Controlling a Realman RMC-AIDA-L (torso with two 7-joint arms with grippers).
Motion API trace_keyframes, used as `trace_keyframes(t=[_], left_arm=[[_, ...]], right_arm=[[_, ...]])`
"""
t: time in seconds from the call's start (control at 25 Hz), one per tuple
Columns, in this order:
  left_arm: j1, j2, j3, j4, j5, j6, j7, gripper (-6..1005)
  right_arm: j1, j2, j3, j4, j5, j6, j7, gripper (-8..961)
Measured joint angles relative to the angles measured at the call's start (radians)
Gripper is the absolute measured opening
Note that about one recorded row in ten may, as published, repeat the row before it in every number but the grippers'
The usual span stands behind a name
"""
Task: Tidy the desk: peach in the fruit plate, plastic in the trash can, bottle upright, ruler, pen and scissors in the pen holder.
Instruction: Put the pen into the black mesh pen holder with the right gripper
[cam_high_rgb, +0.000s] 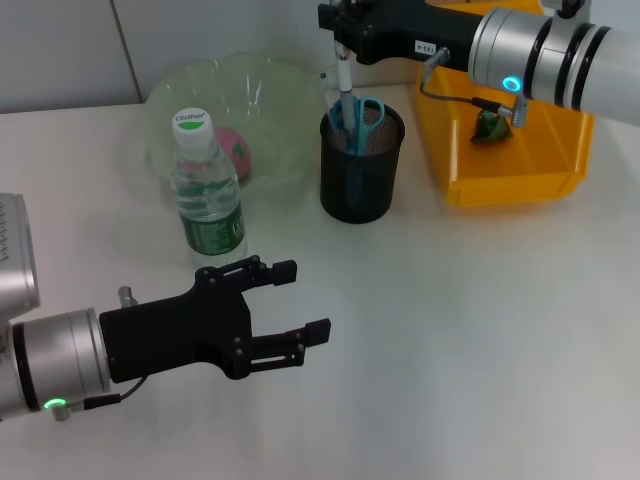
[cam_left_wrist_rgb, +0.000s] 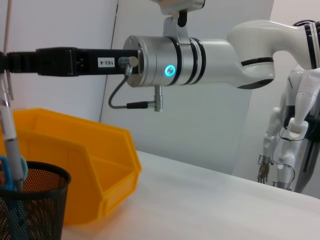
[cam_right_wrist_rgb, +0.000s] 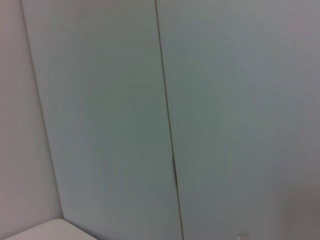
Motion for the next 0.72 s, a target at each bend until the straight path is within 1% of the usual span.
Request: trace_keyframes(t=[0.16, 0.52, 0.72], left_arm=[[-0.001, 0.000, -0.008, 0.000, 0.000, -0.001, -0.001, 817], [0.000, 0.000, -0.019, -0.002, 0.001, -0.002, 0.013, 817], [-0.001, -0.001, -0.022, -0.002, 0.001, -0.002, 0.013, 817]], right_arm=[[0.000, 0.000, -0.003, 0.000, -0.003, 0.007, 0.038, 138], [-0.007, 0.001, -0.026, 0.013, -0.006, 0.010, 0.043, 141], [-0.026, 0.000, -0.044, 0.015, -0.007, 0.011, 0.054, 143]])
